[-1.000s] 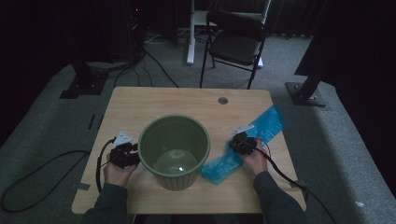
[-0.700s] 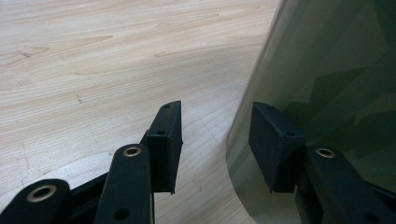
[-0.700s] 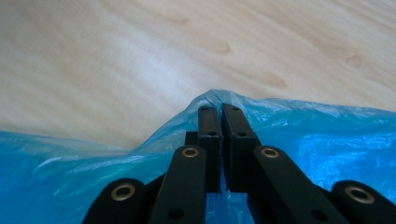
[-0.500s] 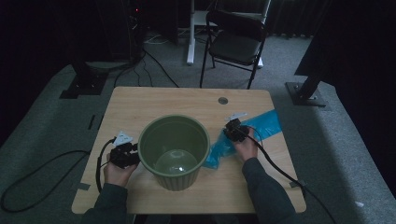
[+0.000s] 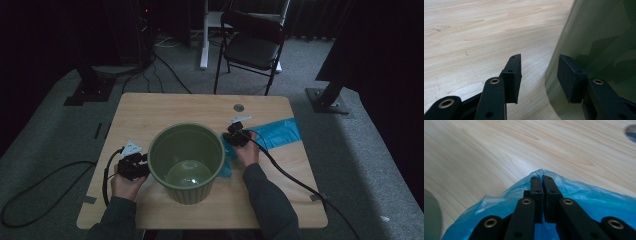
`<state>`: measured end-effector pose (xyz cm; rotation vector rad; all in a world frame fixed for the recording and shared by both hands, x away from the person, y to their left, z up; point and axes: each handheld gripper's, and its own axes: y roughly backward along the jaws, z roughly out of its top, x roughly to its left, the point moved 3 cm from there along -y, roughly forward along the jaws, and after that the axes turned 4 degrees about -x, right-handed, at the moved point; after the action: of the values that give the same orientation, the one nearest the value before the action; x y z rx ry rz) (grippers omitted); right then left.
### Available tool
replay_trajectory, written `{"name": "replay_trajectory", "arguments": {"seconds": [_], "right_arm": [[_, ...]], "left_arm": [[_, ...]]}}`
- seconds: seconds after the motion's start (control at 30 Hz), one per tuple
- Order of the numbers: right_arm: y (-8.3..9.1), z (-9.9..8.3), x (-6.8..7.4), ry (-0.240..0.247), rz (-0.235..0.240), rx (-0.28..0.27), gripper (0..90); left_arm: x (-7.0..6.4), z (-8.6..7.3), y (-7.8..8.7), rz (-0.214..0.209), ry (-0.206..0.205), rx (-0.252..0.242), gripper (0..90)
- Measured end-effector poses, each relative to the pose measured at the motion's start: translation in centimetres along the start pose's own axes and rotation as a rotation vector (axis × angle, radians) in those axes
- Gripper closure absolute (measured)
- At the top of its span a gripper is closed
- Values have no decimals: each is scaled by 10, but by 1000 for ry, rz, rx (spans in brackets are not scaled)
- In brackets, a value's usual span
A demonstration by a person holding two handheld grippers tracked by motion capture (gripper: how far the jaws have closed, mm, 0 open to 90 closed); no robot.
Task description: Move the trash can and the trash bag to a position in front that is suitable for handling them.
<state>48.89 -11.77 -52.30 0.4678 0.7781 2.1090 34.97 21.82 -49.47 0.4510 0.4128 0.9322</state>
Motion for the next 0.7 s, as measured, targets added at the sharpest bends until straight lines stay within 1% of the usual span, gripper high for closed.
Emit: {"name": "replay_trajectory", "arguments": {"seconds": [0.03, 0.07, 0.1, 0.13, 0.17, 0.23, 0.27, 0.33, 0.37, 0.43, 0.47, 0.5, 0.53, 0.57, 0.6, 0.63, 0.67, 0.7], "right_arm": [[-1, 1, 2, -1, 12, -2, 879], [-2, 3, 4, -1, 35, -9, 876], [-2, 3, 5, -5, 58, -12, 853], [-2, 3, 5, -3, 62, -10, 823], [-2, 2, 4, 17, 53, -2, 767], [2, 2, 2, 42, 35, 3, 692], [4, 3, 1, 50, 31, -2, 662], [12, 6, -1, 60, 44, -31, 607], [17, 8, -3, 66, 39, -39, 594], [25, 8, -10, 87, 18, -42, 582], [28, 6, -15, 96, -5, -35, 580], [28, 6, -15, 96, -5, -35, 580], [31, 4, -22, 102, -28, -29, 580], [36, -3, -34, 77, -51, -20, 578], [39, -7, -42, 60, -59, -20, 569], [41, -10, -47, 47, -63, -20, 563], [44, -14, -54, 23, -66, -23, 549], [44, -14, -54, 23, -66, -23, 549]], "left_arm": [[0, 0, 0, 0, 0, 0, 549], [0, 0, 0, -1, 0, -1, 549], [0, 0, 0, -1, -1, -1, 549], [0, 0, 0, -1, 0, -1, 549], [0, 0, 0, -1, 1, -1, 549], [0, 0, 0, -1, 0, 1, 549], [0, 0, 0, -1, 1, 0, 549], [0, 0, 0, -1, 2, 0, 549], [0, 0, 0, 0, 2, -1, 549], [0, 0, 1, -1, 3, -2, 548], [0, 0, 1, -1, 2, -2, 548], [0, 0, 1, -1, 2, -2, 548], [0, -1, 1, 0, 2, -4, 548], [0, -1, 1, 0, 2, -2, 548], [0, -1, 0, 0, 2, -2, 548], [0, -1, 0, 1, 2, -2, 548], [0, -1, 0, 1, 1, 0, 549], [0, -1, 0, 1, 1, 0, 548]]}}
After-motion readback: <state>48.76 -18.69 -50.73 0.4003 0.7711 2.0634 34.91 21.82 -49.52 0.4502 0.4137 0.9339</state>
